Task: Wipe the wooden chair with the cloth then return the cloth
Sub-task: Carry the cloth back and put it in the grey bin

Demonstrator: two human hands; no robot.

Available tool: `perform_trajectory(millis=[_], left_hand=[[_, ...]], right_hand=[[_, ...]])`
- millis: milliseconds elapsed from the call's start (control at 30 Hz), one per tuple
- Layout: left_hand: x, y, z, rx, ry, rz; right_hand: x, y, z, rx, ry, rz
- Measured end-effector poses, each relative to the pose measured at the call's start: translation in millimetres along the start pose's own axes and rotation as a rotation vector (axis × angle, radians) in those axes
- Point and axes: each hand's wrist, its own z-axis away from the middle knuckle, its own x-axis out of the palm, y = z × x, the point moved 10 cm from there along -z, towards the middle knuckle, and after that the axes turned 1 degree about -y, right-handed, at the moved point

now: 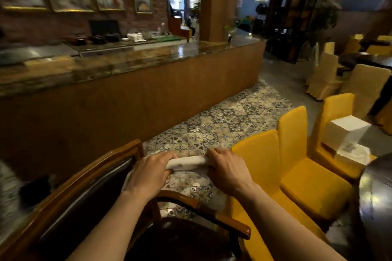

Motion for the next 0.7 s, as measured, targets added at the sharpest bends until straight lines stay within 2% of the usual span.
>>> perform_trajectory(millis=[200,367,533,700], left_hand=[[-56.3,-47.9,80.5,-0.309,0.095,-0.128],[-127.5,-86.5,201.2,-0.587,0.168,-0.226],[-211.9,-94.4,351.4,-0.828,0.286,-0.366],[-271.0,-59.6,523.9,-1.062,0.371,-0.475]], right_hand=[[17.0,-88.1,-29.3,-0.316,-0.049,-0.141],[12.8,-222.6,-15.8,-0.597,-0.076,-0.281],[-24.9,-371.7,38.7,-0.861,-0.092,-0.419],[-78.4,-509.0,142.6,-1.105,-0.065,-0.496]])
